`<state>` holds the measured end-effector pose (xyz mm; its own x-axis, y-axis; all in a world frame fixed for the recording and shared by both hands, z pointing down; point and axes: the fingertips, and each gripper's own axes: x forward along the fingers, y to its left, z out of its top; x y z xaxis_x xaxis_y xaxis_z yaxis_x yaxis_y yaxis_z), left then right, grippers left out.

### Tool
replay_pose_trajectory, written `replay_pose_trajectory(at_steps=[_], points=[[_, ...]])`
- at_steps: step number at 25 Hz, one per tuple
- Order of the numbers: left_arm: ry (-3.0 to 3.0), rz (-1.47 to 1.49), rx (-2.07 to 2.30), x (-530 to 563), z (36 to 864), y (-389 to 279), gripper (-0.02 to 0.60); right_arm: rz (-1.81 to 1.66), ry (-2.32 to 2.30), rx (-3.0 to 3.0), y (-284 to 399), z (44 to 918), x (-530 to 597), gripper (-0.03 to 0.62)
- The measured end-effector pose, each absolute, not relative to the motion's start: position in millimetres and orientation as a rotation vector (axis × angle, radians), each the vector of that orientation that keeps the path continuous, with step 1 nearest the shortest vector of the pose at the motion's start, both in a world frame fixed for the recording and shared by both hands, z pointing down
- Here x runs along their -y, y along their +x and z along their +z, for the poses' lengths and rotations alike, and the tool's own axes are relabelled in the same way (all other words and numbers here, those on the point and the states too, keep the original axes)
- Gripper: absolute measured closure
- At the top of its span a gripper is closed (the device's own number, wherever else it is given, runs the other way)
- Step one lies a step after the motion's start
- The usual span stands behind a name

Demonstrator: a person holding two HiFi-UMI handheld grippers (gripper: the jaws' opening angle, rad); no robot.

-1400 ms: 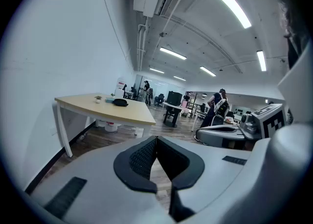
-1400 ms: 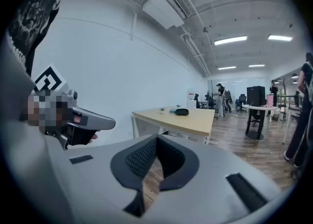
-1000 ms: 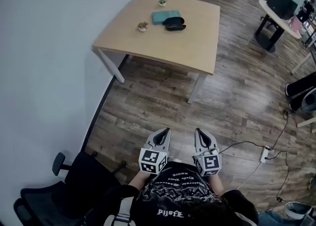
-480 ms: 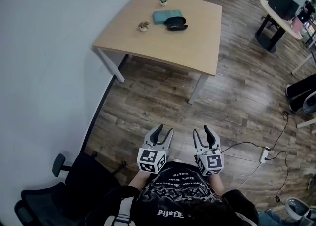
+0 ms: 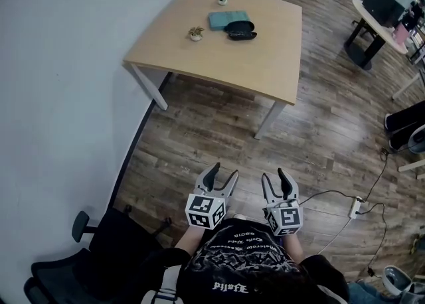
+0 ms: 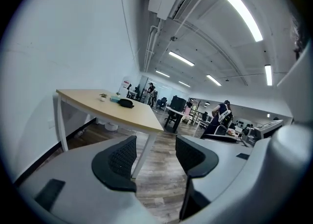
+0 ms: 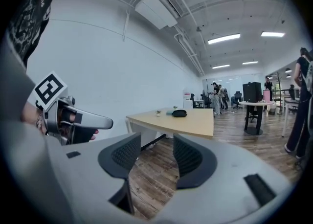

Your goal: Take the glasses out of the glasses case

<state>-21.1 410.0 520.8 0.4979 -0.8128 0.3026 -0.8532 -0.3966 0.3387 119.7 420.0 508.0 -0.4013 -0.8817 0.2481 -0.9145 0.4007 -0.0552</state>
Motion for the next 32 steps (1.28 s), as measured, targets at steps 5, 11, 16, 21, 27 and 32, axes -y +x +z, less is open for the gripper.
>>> replay_pose_trajectory(at_steps=[5, 11, 16, 21, 27, 32], points=[[2.311, 0.111, 1.323, -388, 521, -45, 0.324, 0.276, 1.588, 2.474, 85, 509, -397, 0.373], [2.336, 0.092, 1.257, -361, 524, -82, 0.324, 0.268, 1.596, 2.474, 38, 512, -371, 0.373], [2.361, 0.078, 1.186, -347, 523, -96, 0.324, 0.277, 1.645, 2.457, 18, 513, -363, 0.373], [2.360, 0.076, 1.136, -344, 528, -96, 0.324, 0.248, 1.649, 2.453, 7, 509, -363, 0.373], [2.354, 0.075, 1.156, -345, 533, -95, 0.324, 0.253, 1.665, 2.422, 19, 516, -363, 0.375], [2.338, 0.095, 1.227, -332, 539, -104, 0.324, 0.242, 1.607, 2.489, 13, 516, -333, 0.375]])
